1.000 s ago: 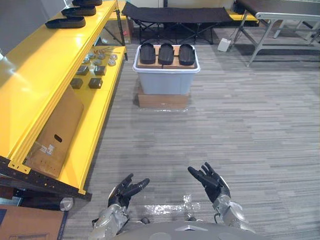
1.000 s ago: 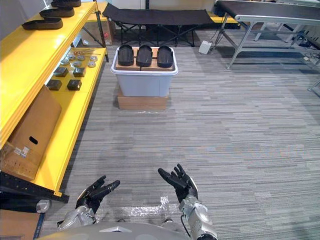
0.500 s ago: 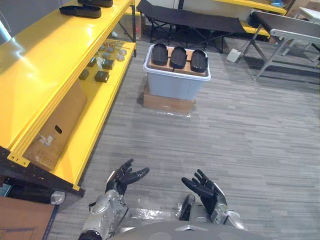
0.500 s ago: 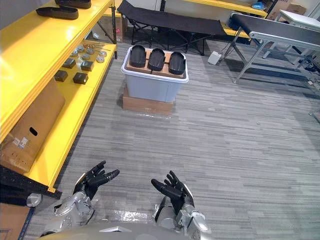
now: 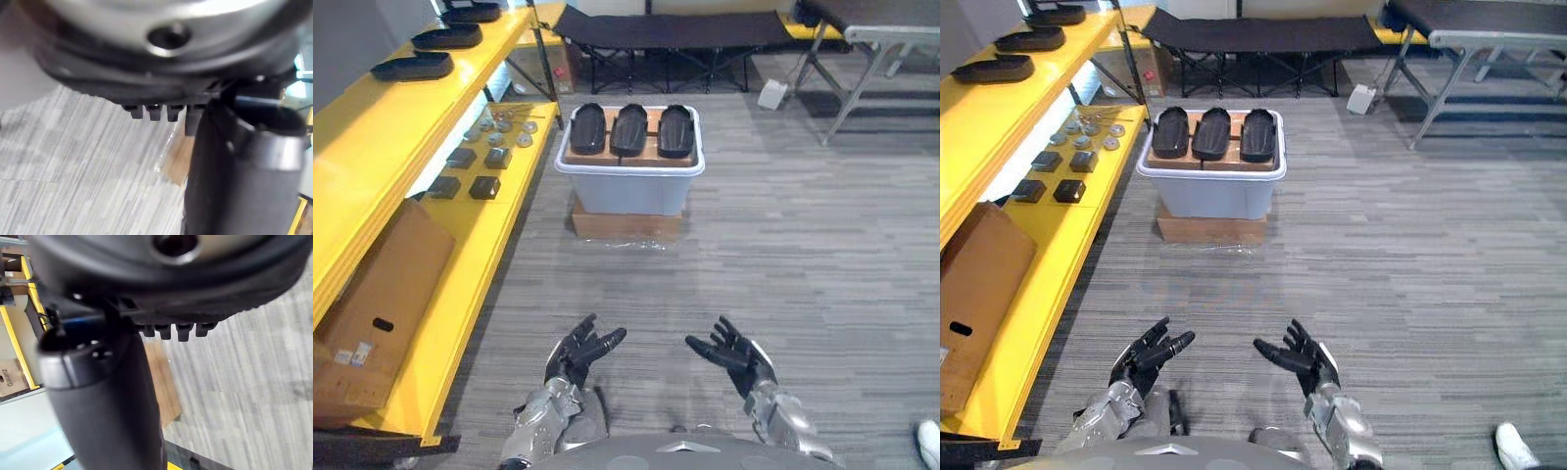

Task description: Walk over and take three plastic housings, then place them on the shelf

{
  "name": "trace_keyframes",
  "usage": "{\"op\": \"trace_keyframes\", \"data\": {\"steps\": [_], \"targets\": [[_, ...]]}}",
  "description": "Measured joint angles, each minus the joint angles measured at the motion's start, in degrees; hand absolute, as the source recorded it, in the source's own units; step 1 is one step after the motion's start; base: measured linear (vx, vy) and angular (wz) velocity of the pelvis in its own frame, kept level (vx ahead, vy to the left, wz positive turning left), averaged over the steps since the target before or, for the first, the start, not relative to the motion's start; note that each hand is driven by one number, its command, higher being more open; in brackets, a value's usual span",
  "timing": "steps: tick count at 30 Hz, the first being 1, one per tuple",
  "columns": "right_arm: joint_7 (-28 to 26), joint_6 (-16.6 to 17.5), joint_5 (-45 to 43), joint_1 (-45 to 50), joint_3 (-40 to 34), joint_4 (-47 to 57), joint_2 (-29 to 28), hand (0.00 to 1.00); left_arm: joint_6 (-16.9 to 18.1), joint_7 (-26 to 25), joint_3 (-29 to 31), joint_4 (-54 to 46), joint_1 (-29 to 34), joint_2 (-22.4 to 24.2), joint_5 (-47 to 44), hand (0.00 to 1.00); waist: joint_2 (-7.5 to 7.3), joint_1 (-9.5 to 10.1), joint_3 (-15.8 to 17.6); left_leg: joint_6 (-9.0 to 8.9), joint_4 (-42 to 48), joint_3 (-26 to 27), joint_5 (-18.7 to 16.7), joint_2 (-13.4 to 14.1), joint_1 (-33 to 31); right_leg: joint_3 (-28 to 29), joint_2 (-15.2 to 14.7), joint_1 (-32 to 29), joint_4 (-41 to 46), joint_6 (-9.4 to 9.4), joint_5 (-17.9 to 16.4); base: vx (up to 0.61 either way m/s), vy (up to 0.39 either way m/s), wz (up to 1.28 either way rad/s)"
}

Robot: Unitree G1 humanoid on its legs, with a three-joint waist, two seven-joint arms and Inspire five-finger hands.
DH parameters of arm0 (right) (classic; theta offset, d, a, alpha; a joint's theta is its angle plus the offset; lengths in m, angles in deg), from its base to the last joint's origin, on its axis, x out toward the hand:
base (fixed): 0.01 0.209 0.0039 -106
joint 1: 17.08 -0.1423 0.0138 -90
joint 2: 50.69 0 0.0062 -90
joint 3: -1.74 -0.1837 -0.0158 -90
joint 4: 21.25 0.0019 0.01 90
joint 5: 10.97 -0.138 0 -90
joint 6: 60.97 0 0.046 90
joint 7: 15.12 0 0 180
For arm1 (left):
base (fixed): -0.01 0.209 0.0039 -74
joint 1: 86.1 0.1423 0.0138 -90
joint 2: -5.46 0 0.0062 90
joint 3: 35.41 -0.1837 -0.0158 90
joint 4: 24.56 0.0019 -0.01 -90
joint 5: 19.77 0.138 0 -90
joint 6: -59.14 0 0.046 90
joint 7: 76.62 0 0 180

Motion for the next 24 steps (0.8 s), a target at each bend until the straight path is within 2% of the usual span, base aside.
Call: {"op": "trace_keyframes", "data": {"steps": [1,2,3,4,5,6,8,9,10,11,12,13,14,15,16,17,18,19,21,22,23,24], "targets": [[0.51,0.18,-0.07,-0.26,-0.22,0.07,0.12,1.0,-0.01,-0.31,-0.01,0.0,0.1,0.24,0.0,1.0,0.33,0.22,0.33,-0.42,-8.13,-0.68,4.45,-1.46,0.29,0.41,0.22,1.0,-0.87,0.27,-0.16,0.29,0.106,-0.44],[1.07,0.43,-0.06,-0.31,-0.21,0.35,0.45,1.0,-0.03,-0.45,-0.01,0.01,0.07,0.58,-0.01,1.0,1.34,0.45,0.62,-1.68,-14.23,-1.27,11.21,-2.11,0.37,1.35,1.28,2.73,-1.67,1.87,-1.18,0.34,0.168,-0.46],[1.08,0.42,-0.04,0.46,0.14,0.52,1.2,1.0,0.0,-0.38,-0.16,0.01,0.81,1.15,0.01,1.0,3.95,0.92,0.52,-1.27,-14.81,-1.52,16.53,-0.08,1.19,2.39,3.59,4.72,-1.35,3.28,-3.2,0.29,0.176,-0.36],[1.44,0.31,-0.08,0.52,0.12,-0.02,0.8,1.0,0.04,-0.35,-0.09,0.28,1.27,1.02,0.03,1.0,4.35,1.09,0.7,5.08,-13.85,-2.04,17.87,-0.04,1.86,2.82,3.7,5.85,-0.88,3.67,-4.5,0.27,0.191,-0.15],[2.12,-0.06,-0.11,0.93,0.92,-0.11,-0.52,1.0,0.26,-0.31,0.18,-0.14,0.93,-0.08,0.28,1.0,1.14,1.12,0.95,5.47,-13.45,-0.63,15.74,-2.21,2.69,2.67,1.43,6.11,0.79,3.87,-6.98,0.2,0.146,0.06],[2.13,-0.06,-0.12,0.95,1.32,-0.11,-0.76,1.0,0.66,-0.3,0.32,-0.14,0.64,-0.79,0.37,1.0,0.05,1.14,0.91,5.45,-13.36,0.19,14.83,-3.05,2.72,2.64,0.27,5.85,1.58,4.39,-7.95,0.24,0.151,0.15],[2.51,-0.05,-0.18,0.94,1.38,-0.19,-1.47,1.0,0.69,-0.29,2.32,-0.13,-0.19,-1.73,0.8,1.0,-3.55,1.43,0.06,7.1,-10.05,3.13,11.24,-6.34,1.85,4.04,-3.79,5.5,2.61,4.35,-11.58,0.34,0.173,0.01],[2.48,0.08,-0.22,0.83,1.43,-0.71,-1.75,1.0,0.96,-0.31,3.1,0.0,0.07,-1.44,1.01,1.0,-4.47,2.36,-1.02,8.97,-9.54,4.16,7.97,-7.85,2.35,4.69,-5.91,4.89,7.69,6.23,-12.7,0.32,0.125,-0.16],[2.44,0.17,-0.26,0.52,1.43,-0.91,-1.82,1.0,1.03,-0.28,3.27,0.19,0.02,-1.48,1.02,1.0,-4.46,2.36,-0.9,9.41,-9.46,4.2,7.62,-8.16,2.47,4.47,-6.3,3.58,11.4,7.5,-12.91,0.47,0.098,-0.15],[2.6,0.22,-0.64,-0.38,1.67,-2.24,-2.01,1.0,0.96,-0.31,3.8,0.59,-0.42,-1.24,1.06,1.0,-4.08,1.99,-1.03,9.75,-9.24,4.02,6.29,-8.72,3.26,2.86,-8.78,-2.46,25.35,12.31,-11.74,0.34,0.088,0.04],[2.69,0.23,-0.64,-0.5,1.96,-3.04,-2.31,1.0,0.96,-0.27,3.74,0.3,-0.38,-1.38,1.07,1.0,-3.95,1.87,-1.08,9.72,-9.51,3.96,5.58,-8.92,4.29,2.92,-10.16,-5.22,31.71,15.3,-9.51,0.5,0.144,0.09],[2.75,0.34,-0.61,-0.73,2.37,-3.85,-3.45,1.0,1.13,-0.33,3.29,0.07,0.09,-2.03,2.23,1.0,-4.47,1.7,-0.78,9.61,-10.89,3.81,5.02,-9.96,7.59,2.47,-13.35,-8.63,41.76,15.63,-7.53,0.39,0.114,0.09],[2.78,0.39,-0.58,-0.01,2.37,-4.2,-4.44,1.0,1.12,-0.74,2.49,0.1,0.76,-2.39,3.48,1.0,-4.68,1.54,-0.72,9.34,-11.91,3.73,3.96,-10.46,10.89,0.77,-15.76,-10.2,45.46,12.27,-9.45,0.51,0.101,0.1],[2.83,0.63,-0.27,0.68,3.09,-4.16,-4.77,1.0,1.12,-0.94,1.2,0.09,1.24,-3.06,3.21,1.0,-3.71,1.19,-0.88,8.71,-12.26,2.89,2.6,-9.9,13.49,-1.85,-16.52,-12.47,42.85,9.31,-11.63,0.47,0.038,0.31],[3.27,0.65,0.28,0.76,3.28,-4.07,-4.73,1.0,1.06,-1.11,0.25,0.09,0.09,-3.38,2.92,1.0,-2.5,0.32,-0.74,8.32,-11.61,1.45,1.8,-8.56,14.33,-3.48,-15.85,-14.35,35.35,9.63,-12.13,0.37,0.005,0.36],[3.45,0.65,0.63,0.76,3.28,-4.07,-4.73,1.0,1.06,-1.14,-0.08,0.09,-0.5,-3.51,2.63,1.0,-2.27,0.12,-0.78,7.93,-11.39,0.68,1.5,-8.13,14.28,-3.37,-15.56,-15.12,32.03,9.82,-12.02,0.29,-0.052,0.66],[3.69,0.65,0.63,0.81,3.12,-4.08,-4.68,1.0,0.98,-1.16,-0.08,0.12,-1.41,-4.16,2.2,1.0,-1.98,-0.44,-0.6,7.38,-10.47,-1.18,0.68,-7.22,14.06,-2.24,-14.98,-17.22,26.31,10.96,-11.05,0.28,-0.11,0.66],[3.72,0.65,0.63,1.26,2.62,-4.1,-4.67,1.0,0.95,-1.27,0.02,0.15,-2.81,-4.46,2.13,1.0,-1.87,-0.46,-0.51,6.3,-9.13,-2.92,-0.51,-6.14,14.17,-0.47,-14.33,-18.63,21.37,11.81,-9.22,0.28,-0.142,0.68],[3.5,0.65,0.61,2.07,2.15,-4.09,-4.67,1.0,0.93,-0.92,-0.01,0.18,-3.16,-5.08,0.58,1.0,-1.8,-0.52,-0.46,4.59,-6.91,-5.26,-2.38,-4.79,14.32,1.1,-13.23,-18.5,15.63,11.88,-5.47,0.27,-0.253,0.6],[3.43,0.65,0.63,2.77,2.02,-4.13,-4.67,1.0,0.94,-0.52,0.08,0.26,-3.07,-6.12,0.41,1.0,-2.43,-0.38,-0.67,3.1,-5.16,-6.76,-3.98,-4.17,14.69,2.81,-12.54,-18.24,12.18,11.61,-1.87,0.34,-0.42,0.74],[3.49,0.67,0.63,3.31,2.02,-4.15,-4.69,1.0,0.93,-0.47,0.11,0.47,-2.77,-7.38,0.43,1.0,-4.07,-0.4,-1.0,1.73,-3.4,-8.46,-5.73,-4.14,14.95,3.17,-12.32,-17.14,10.0,10.66,1.01,0.29,-0.408,0.66],[3.64,0.7,0.62,3.56,2.02,-4.15,-4.69,1.0,0.94,-0.46,0.11,0.68,-2.65,-7.96,0.45,1.0,-5.02,-0.39,-1.19,1.1,-2.17,-9.13,-6.79,-4.26,14.95,3.1,-12.31,-16.53,9.57,9.98,1.83,0.3,-0.496,0.7]]}}
